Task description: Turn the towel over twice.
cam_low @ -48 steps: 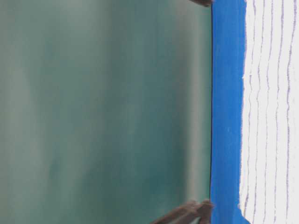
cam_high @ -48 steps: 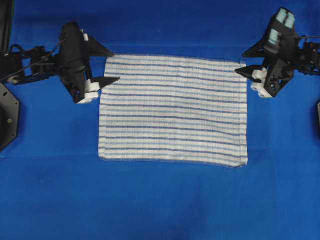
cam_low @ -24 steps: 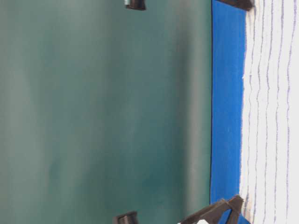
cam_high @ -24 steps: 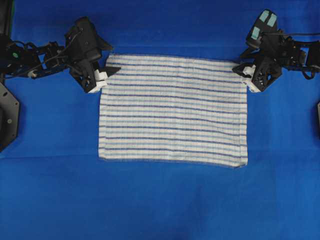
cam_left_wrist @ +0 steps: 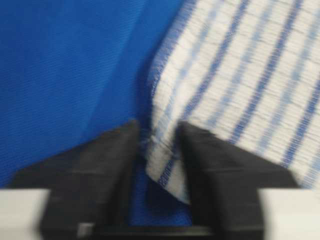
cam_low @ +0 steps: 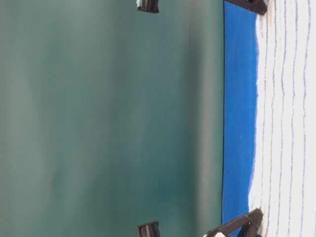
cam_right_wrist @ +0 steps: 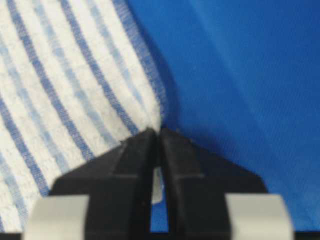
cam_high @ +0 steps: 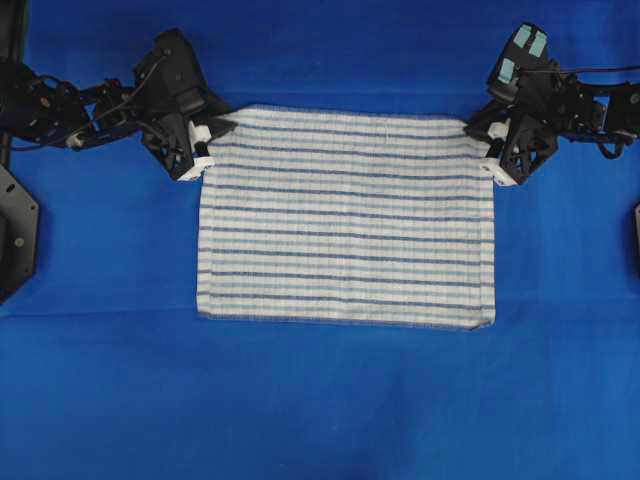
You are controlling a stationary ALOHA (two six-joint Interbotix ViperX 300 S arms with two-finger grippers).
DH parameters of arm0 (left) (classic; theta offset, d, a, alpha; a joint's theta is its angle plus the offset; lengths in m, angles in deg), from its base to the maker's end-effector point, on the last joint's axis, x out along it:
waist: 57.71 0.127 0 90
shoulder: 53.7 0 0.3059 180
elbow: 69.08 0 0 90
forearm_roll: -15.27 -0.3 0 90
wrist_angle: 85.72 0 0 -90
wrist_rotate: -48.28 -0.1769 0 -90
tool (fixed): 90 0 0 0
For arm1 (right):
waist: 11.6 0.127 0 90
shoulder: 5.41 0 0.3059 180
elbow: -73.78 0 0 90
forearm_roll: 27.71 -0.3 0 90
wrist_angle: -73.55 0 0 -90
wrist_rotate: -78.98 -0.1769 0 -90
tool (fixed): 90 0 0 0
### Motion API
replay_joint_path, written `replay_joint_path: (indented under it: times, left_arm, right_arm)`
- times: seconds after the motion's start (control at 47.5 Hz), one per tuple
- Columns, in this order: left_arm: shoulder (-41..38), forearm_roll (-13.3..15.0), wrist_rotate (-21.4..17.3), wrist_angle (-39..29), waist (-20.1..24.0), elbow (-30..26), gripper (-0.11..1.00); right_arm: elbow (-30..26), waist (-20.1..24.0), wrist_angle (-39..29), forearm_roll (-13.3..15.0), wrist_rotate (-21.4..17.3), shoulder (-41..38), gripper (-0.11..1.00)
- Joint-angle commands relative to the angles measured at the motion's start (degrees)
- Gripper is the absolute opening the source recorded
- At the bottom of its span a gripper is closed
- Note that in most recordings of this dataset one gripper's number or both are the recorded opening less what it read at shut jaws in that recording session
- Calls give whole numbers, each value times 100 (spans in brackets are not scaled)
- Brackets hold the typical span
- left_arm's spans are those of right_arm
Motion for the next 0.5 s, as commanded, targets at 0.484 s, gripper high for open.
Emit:
replay_joint_path:
  times: [0.484]
  left_arm:
    - [633, 0, 26, -281, 70, -123, 3]
  right_arm:
    - [-272, -220, -123, 18, 9, 360, 2]
